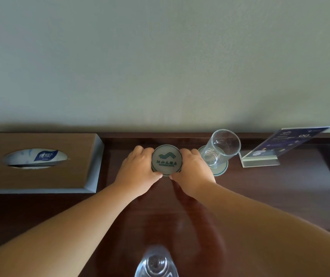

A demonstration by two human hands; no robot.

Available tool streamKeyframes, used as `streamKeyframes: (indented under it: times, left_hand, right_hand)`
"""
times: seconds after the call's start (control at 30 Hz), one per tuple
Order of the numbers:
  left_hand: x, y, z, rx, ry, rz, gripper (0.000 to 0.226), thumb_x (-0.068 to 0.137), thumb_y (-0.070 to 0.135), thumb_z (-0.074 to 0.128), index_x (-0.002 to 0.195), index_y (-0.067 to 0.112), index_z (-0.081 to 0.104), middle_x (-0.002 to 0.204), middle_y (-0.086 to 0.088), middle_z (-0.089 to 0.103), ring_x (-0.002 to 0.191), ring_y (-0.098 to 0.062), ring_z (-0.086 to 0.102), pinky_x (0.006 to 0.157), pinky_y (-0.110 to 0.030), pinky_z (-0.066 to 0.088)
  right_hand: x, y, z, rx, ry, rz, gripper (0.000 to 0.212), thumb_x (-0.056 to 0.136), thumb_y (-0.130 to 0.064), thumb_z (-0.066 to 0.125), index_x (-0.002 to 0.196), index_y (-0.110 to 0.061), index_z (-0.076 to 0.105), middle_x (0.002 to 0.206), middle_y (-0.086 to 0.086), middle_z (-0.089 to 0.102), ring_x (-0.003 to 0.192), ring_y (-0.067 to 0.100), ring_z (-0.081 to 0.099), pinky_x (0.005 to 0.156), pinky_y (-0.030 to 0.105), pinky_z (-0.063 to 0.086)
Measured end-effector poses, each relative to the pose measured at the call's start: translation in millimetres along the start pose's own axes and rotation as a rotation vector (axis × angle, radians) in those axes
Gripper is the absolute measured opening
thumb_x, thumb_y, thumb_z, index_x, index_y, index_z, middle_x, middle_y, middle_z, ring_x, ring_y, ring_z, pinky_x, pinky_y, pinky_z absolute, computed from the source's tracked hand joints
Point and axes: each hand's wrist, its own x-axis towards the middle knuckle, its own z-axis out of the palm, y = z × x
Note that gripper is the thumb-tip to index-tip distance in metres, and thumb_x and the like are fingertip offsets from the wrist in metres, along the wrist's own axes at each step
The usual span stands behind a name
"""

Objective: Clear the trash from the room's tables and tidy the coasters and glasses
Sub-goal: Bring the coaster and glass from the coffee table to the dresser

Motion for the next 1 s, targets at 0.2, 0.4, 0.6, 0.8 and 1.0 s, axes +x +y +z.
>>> streamKeyframes:
  times: [0.2,0.4,0.6,0.8,1.0]
  left_hand:
    - [-2,-3,3,-0.013,0.022,0.000,0.060,0.069,0.045,0.075,0.119,0.023,0.051,0.107,0.004,0.046,0.107,-0.022,0.050,0.083,-0.035,0.044]
    - [-2,-2,3,-0.009,0.026,-0.018,0.059,0.070,0.044,0.074,0.119,0.022,0.051,0.110,0.002,0.047,0.108,-0.023,0.049,0.085,-0.037,0.044]
    - [-5,1,2,-0.002,0.018,-0.035,0.061,0.072,0.044,0.073,0.124,0.023,0.050,0.114,0.001,0.047,0.111,-0.024,0.049,0.087,-0.038,0.045]
    - [-17,-1,-7,0.039,0.028,-0.009,0.063,0.078,0.039,0.070,0.133,0.024,0.044,0.119,0.001,0.048,0.115,-0.022,0.048,0.090,-0.040,0.046]
    - [-48,0,-25,-0.020,0.043,-0.022,0.047,0.086,0.032,0.063,0.130,0.028,0.047,0.109,0.009,0.048,0.101,-0.011,0.049,0.077,-0.029,0.043]
  right_hand:
    - [0,4,0,0.019,-0.001,-0.018,0.053,0.077,-0.026,0.075,0.123,-0.019,0.049,0.111,0.002,0.048,0.091,0.023,0.058,0.075,0.034,0.051]
    - [2,5,0,0.020,-0.012,-0.022,0.058,0.077,-0.025,0.075,0.127,-0.020,0.047,0.113,0.002,0.048,0.095,0.025,0.058,0.078,0.035,0.051]
    - [1,4,-1,0.013,-0.017,-0.025,0.056,0.078,-0.025,0.075,0.126,-0.018,0.047,0.115,0.004,0.048,0.097,0.026,0.057,0.077,0.034,0.050]
    - [-16,5,-2,0.048,0.008,-0.040,0.058,0.081,-0.023,0.070,0.132,-0.023,0.041,0.119,0.003,0.048,0.098,0.024,0.057,0.071,0.028,0.042]
    - [-48,10,-13,0.108,-0.044,-0.090,0.065,0.083,-0.027,0.068,0.140,-0.029,0.037,0.120,-0.004,0.049,0.096,0.014,0.057,0.078,0.029,0.048]
